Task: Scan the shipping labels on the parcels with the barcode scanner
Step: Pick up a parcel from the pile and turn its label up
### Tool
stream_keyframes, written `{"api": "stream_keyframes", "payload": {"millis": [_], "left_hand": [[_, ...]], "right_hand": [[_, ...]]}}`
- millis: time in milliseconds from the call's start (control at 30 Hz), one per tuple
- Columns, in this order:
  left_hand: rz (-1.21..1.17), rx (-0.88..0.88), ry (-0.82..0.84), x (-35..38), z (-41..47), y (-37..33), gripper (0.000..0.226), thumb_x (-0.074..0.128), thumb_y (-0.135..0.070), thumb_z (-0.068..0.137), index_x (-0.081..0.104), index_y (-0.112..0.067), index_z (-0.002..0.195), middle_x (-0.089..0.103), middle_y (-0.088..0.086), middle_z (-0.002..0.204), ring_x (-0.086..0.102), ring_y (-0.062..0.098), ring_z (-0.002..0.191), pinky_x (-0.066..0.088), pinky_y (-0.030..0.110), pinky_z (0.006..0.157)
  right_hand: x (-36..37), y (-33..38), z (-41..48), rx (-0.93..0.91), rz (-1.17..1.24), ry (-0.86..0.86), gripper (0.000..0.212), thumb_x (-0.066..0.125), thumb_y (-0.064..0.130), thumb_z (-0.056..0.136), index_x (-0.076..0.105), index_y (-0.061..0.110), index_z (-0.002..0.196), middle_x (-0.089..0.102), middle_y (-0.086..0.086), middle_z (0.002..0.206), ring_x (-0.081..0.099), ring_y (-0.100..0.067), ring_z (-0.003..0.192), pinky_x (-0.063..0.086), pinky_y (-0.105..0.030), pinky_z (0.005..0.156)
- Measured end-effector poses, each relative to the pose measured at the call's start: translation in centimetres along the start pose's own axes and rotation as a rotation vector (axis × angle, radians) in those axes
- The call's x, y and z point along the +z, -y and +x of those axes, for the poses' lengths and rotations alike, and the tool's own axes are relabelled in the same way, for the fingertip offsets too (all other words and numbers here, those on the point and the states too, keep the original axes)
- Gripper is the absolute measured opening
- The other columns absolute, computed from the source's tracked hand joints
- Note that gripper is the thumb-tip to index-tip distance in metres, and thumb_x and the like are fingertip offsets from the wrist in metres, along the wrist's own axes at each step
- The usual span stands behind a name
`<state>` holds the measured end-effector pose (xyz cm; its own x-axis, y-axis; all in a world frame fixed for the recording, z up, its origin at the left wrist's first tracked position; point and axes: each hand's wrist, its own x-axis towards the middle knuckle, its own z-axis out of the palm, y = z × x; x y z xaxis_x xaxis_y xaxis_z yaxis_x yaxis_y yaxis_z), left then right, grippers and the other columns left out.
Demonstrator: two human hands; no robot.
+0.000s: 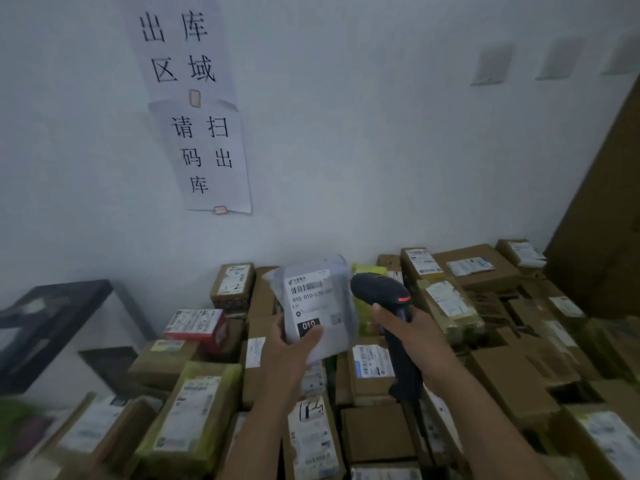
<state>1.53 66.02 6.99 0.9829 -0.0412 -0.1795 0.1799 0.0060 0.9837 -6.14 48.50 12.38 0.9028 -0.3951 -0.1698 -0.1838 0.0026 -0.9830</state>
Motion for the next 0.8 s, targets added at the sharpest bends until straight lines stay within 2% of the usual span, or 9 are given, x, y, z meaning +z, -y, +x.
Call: {"api": "stream_keyframes", "payload": {"millis": [33, 133, 200, 267, 333, 433, 533, 633, 800], "left_hand": [[0.014, -0.009, -0.049, -0.6, -0.5, 0.5, 0.044, 0.082, -0.018, 0.079, 0.061, -0.017, 0.117, 0.07, 0.005, 0.105, 0.069, 0.023, 0.091, 0.06, 0.043, 0.076], [0.053, -0.014, -0.143, -2.3, -1.9, 1.6, 0.035, 0.079, -0.016, 0.082, 0.059, -0.017, 0.11, 0.066, 0.0, 0.097, 0.063, 0.013, 0.082, 0.052, 0.029, 0.06], [0.047, -0.016, -0.168, -3.6, -2.4, 2.4, 0.037, 0.077, -0.013, 0.084, 0.057, -0.018, 0.115, 0.063, -0.004, 0.094, 0.06, 0.008, 0.08, 0.046, 0.024, 0.056], [0.068, -0.027, -0.186, -4.7, -2.8, 3.4, 0.039, 0.075, -0.012, 0.085, 0.057, -0.019, 0.12, 0.064, -0.002, 0.097, 0.06, 0.009, 0.081, 0.047, 0.024, 0.058], [0.083, -0.022, -0.217, -5.7, -3.2, 4.1, 0.043, 0.075, -0.014, 0.084, 0.059, -0.018, 0.123, 0.066, 0.002, 0.105, 0.062, 0.014, 0.086, 0.05, 0.027, 0.063], [0.087, -0.013, -0.263, -6.7, -3.6, 4.6, 0.035, 0.075, -0.013, 0.084, 0.061, -0.018, 0.116, 0.065, 0.002, 0.101, 0.06, 0.014, 0.084, 0.048, 0.029, 0.068], [0.074, -0.015, -0.295, -7.3, -3.9, 4.6, 0.032, 0.075, -0.013, 0.084, 0.06, -0.017, 0.113, 0.063, 0.0, 0.095, 0.058, 0.013, 0.08, 0.046, 0.03, 0.067], [0.056, -0.015, -0.311, -7.6, -3.9, 4.7, 0.036, 0.075, -0.013, 0.084, 0.061, -0.015, 0.116, 0.063, 0.004, 0.1, 0.06, 0.021, 0.088, 0.049, 0.032, 0.069], [0.033, 0.018, -0.291, -7.7, -3.7, 4.9, 0.032, 0.075, -0.012, 0.084, 0.059, -0.019, 0.11, 0.064, 0.006, 0.105, 0.061, 0.026, 0.096, 0.052, 0.038, 0.076]], "right_hand": [[0.0, 0.1, -0.9, -0.009, 0.005, 0.021, 0.027, 0.072, 0.04, 0.08, 0.068, 0.016, 0.09, 0.072, -0.007, 0.078, 0.069, -0.021, 0.07, 0.055, -0.028, 0.058], [-0.2, 0.0, -3.1, -0.011, 0.005, 0.108, 0.033, 0.07, 0.035, 0.085, 0.062, 0.003, 0.079, 0.065, -0.01, 0.063, 0.06, -0.021, 0.048, 0.05, -0.026, 0.048], [-0.1, 0.0, -4.2, -0.007, -0.051, 0.162, 0.038, 0.069, 0.036, 0.087, 0.062, -0.001, 0.078, 0.064, -0.022, 0.068, 0.055, -0.023, 0.045, 0.047, -0.028, 0.047], [0.3, 0.1, -5.1, 0.006, -0.1, 0.203, 0.039, 0.07, 0.037, 0.086, 0.064, -0.001, 0.081, 0.065, -0.026, 0.074, 0.054, -0.024, 0.045, 0.047, -0.029, 0.046], [0.8, 0.3, -6.0, 0.002, -0.125, 0.232, 0.037, 0.069, 0.035, 0.087, 0.064, 0.0, 0.079, 0.066, -0.02, 0.068, 0.054, -0.022, 0.043, 0.046, -0.027, 0.044], [1.1, 0.4, -6.9, -0.008, -0.12, 0.26, 0.035, 0.067, 0.034, 0.088, 0.064, 0.001, 0.076, 0.066, -0.01, 0.062, 0.054, -0.021, 0.044, 0.044, -0.026, 0.043], [0.8, 0.5, -7.5, 0.008, -0.121, 0.286, 0.034, 0.067, 0.035, 0.088, 0.062, 0.003, 0.076, 0.066, -0.011, 0.066, 0.054, -0.022, 0.047, 0.044, -0.028, 0.045], [0.4, 0.7, -7.8, 0.022, -0.155, 0.307, 0.037, 0.067, 0.039, 0.086, 0.063, 0.003, 0.08, 0.068, -0.012, 0.069, 0.057, -0.022, 0.049, 0.047, -0.029, 0.048], [0.3, 0.8, -7.9, 0.009, -0.178, 0.337, 0.039, 0.065, 0.039, 0.087, 0.063, 0.001, 0.082, 0.068, -0.012, 0.071, 0.057, -0.019, 0.047, 0.048, -0.029, 0.049]]}}
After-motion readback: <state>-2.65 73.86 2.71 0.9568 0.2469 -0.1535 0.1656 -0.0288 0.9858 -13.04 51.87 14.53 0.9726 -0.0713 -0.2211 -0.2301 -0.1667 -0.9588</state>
